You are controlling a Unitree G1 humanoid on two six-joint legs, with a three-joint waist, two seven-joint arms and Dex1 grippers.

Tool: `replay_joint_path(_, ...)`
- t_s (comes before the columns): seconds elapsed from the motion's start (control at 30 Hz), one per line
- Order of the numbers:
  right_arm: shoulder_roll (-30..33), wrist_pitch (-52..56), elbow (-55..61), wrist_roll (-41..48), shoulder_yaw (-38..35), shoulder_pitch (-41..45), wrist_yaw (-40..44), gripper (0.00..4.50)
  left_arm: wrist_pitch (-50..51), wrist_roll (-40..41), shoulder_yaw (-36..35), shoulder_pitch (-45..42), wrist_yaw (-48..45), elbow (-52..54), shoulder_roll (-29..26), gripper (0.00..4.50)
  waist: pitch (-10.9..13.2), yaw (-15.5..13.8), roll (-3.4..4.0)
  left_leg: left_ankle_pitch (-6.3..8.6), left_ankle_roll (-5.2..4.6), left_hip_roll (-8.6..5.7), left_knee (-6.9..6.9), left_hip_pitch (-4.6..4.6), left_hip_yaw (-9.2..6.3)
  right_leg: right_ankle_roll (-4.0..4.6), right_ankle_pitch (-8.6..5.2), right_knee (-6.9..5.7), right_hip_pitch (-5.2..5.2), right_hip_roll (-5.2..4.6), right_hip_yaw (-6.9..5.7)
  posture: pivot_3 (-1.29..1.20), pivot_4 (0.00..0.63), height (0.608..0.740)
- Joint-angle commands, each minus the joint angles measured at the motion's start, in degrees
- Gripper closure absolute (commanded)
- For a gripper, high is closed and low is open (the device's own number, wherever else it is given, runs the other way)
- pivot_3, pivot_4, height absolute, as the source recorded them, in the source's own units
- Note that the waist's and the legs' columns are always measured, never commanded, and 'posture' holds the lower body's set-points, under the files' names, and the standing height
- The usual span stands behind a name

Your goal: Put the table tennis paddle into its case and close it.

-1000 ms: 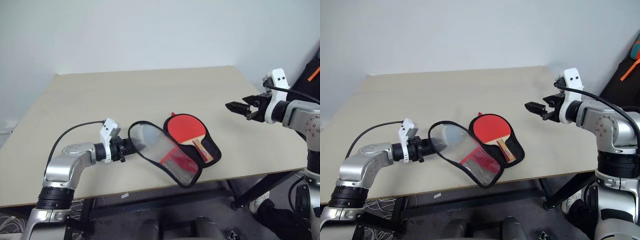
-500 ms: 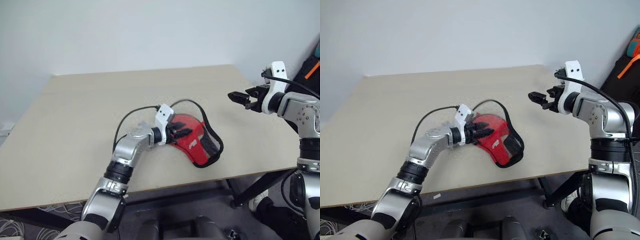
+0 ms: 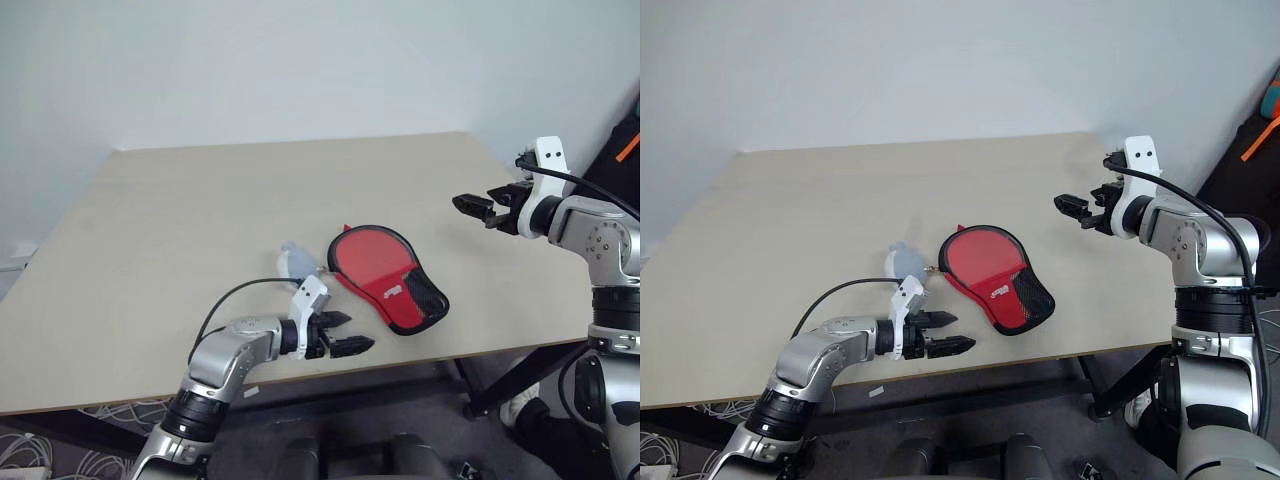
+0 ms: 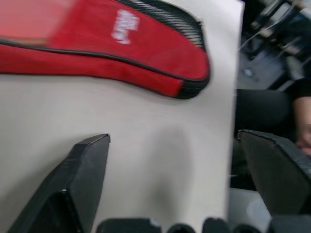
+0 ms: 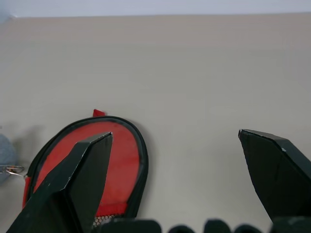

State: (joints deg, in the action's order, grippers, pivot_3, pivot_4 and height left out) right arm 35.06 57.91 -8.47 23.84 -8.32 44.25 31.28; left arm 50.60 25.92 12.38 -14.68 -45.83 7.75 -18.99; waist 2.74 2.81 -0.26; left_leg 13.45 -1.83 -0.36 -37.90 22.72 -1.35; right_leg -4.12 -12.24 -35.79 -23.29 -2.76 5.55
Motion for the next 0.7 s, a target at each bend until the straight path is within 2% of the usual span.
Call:
replay_joint_path(0.03, -0.37, -0.12, 2.52, 0.78, -1.46, 1.06, -0.74, 0.0, 2.66, 2.67, -2.65, -2.23, 3.08, -0.44, 3.31, 0.04, 0.0, -0.02, 0.0, 0.0, 0.0, -0.01, -0.01, 0.0, 0.0, 0.0, 0.0, 0.0, 0.01, 0.0, 0.0, 0.0, 0.0, 0.74)
replay_joint_path(0.3, -1.12, 1.02, 4.16, 1.65, -1.81, 0.31, -1.61, 0.0, 16.78, 7.99, -14.52, -8.82, 16.69, -8.83, 14.75, 0.04, 0.0, 0.0, -0.01, 0.0, 0.0, -0.03, -0.01, -0.01, -0.02, -0.02, 0.01, 0.0, 0.04, 0.01, 0.0, 0.0, 0.0, 0.74)
replay_joint_path(0.53, -2.18, 2.29, 5.67, 2.1, -2.13, 0.0, -2.77, 0.0, 27.19, 10.76, -21.75, -12.15, 24.25, -11.65, 20.3, 0.04, 0.0, 0.02, -0.01, 0.0, 0.0, -0.03, 0.0, -0.02, -0.04, -0.02, 0.01, 0.0, 0.04, 0.03, 0.0, 0.0, 0.0, 0.74)
replay_joint_path(0.7, -2.6, 2.24, 5.71, 2.37, -2.42, -0.18, -3.28, 0.0, 30.57, 10.07, -25.69, -14.13, 29.02, -14.38, 23.46, 0.04, -0.01, -0.05, -0.01, 0.0, 0.0, -0.06, -0.01, -0.02, -0.06, -0.02, 0.0, 0.02, 0.07, 0.02, 0.0, 0.0, 0.0, 0.74)
